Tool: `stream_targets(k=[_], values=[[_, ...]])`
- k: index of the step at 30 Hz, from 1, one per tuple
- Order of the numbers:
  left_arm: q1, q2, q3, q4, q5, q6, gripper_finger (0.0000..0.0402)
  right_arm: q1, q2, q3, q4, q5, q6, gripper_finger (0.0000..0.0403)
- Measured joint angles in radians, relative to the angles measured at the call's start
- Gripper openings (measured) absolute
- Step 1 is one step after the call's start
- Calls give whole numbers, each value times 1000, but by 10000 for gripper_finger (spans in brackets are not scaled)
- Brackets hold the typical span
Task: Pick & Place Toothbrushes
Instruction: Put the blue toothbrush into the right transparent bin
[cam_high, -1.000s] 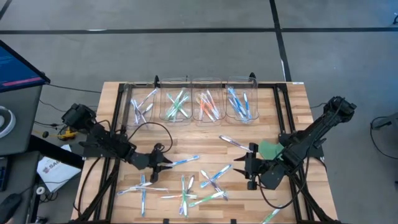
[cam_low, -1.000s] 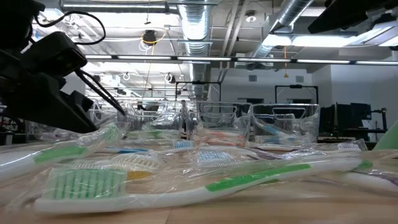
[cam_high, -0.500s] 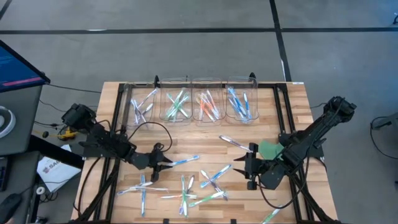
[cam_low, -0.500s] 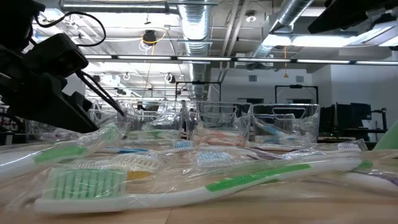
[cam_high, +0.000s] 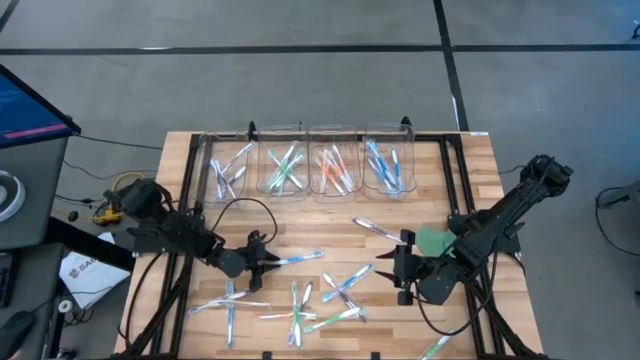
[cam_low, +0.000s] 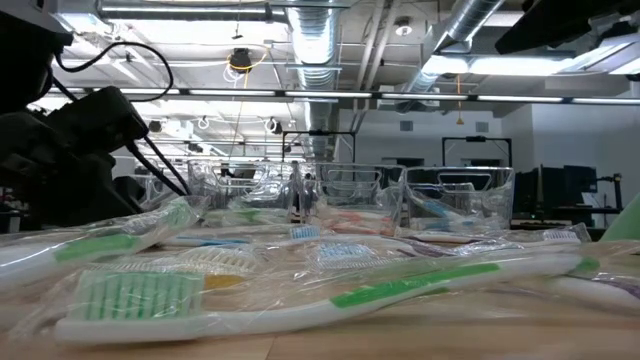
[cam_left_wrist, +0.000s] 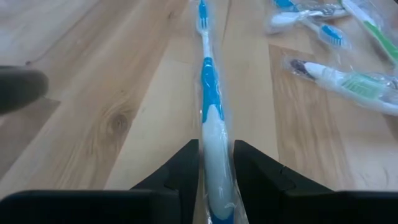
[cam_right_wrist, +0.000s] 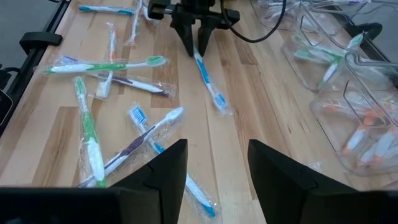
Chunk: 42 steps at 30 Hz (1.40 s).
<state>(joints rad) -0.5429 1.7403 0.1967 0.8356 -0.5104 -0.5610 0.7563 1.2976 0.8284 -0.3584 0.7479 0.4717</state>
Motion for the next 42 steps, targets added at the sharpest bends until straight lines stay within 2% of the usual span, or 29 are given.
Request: stream_targets(k=[7,18,23,26,29,33,38,42], values=[[0,-15,-3,-4,3,-24,36,0,0,0,0,0,0,163],[0,-18,-1,5,-13,-42,36,0,0,0,0,0,26,163],[-2,-82,-4,-14,-8,-22,36,0,0,0,0,0,53,163],[-10,-126,-3,-12,-15,4,9,0,0,0,1,0,53,163],[-21,-167,-3,-5,-18,30,7,0,0,0,1,0,53,163],[-43,-217,-2,3,-63,47,7,0,0,0,3,0,55,163],[-94,-283,-2,109,-121,154,7,-5,32,2,15,1,167,163],[-141,-314,0,282,-165,306,7,-16,113,1,42,2,115,163]])
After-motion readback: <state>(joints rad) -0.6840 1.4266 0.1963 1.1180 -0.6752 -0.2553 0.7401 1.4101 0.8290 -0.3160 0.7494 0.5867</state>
